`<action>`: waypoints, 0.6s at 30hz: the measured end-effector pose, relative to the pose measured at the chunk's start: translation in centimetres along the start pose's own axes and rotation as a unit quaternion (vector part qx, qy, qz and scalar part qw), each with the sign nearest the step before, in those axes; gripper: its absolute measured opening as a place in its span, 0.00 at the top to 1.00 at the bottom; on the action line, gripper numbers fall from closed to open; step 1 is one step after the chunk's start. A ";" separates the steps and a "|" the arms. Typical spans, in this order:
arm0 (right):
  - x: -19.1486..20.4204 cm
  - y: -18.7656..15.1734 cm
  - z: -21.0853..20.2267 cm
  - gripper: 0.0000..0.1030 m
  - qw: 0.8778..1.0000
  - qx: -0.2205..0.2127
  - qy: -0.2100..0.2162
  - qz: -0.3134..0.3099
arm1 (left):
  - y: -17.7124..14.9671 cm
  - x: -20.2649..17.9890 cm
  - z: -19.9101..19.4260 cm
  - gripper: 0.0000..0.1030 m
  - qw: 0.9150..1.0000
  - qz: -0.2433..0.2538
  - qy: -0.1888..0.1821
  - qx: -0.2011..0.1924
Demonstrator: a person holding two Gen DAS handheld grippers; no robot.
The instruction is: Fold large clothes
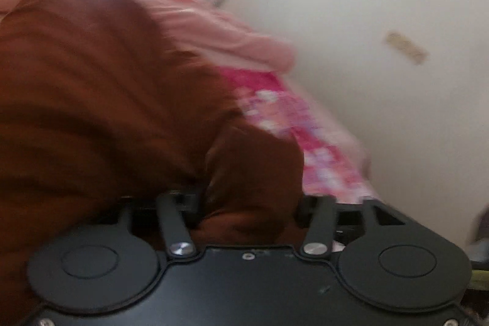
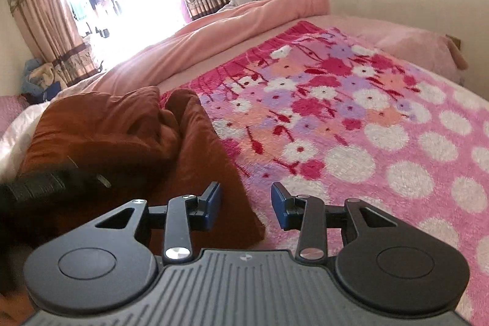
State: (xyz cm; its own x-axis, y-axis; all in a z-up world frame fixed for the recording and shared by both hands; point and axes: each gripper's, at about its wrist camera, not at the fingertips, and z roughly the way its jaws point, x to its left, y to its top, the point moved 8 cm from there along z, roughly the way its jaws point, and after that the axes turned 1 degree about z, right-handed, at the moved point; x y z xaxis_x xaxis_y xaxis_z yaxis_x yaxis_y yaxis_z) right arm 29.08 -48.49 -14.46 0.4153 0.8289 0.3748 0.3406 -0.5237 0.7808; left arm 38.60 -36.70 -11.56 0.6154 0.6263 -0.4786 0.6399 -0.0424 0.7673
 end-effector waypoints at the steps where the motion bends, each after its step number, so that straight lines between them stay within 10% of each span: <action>1: -0.2 0.3 -0.2 0.56 1.000 -0.003 0.006 0.006 | 0.8 -0.3 -0.4 0.36 1.000 -0.016 -0.026 -0.001; 7: -0.9 1.1 -1.5 0.54 0.998 -0.010 0.038 0.052 | 3.5 0.7 -2.3 0.33 0.982 -0.125 -0.141 -0.009; 14: -0.1 0.7 -5.3 0.33 0.982 -0.011 0.139 0.131 | 3.7 0.4 -12.0 0.32 0.986 -0.115 -0.101 -0.063; 18: 1.6 0.6 -6.8 0.17 0.970 -0.001 0.201 0.138 | 2.5 3.3 -19.0 0.32 0.993 -0.024 0.026 -0.110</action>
State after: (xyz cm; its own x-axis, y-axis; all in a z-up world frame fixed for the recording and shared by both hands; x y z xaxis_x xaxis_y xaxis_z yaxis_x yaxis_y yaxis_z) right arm 24.27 -46.14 -10.00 0.1284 0.6669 0.7340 0.2610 -0.7367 0.6238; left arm 33.54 -19.96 -3.11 0.5574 0.6636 -0.4989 0.5483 0.1570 0.8214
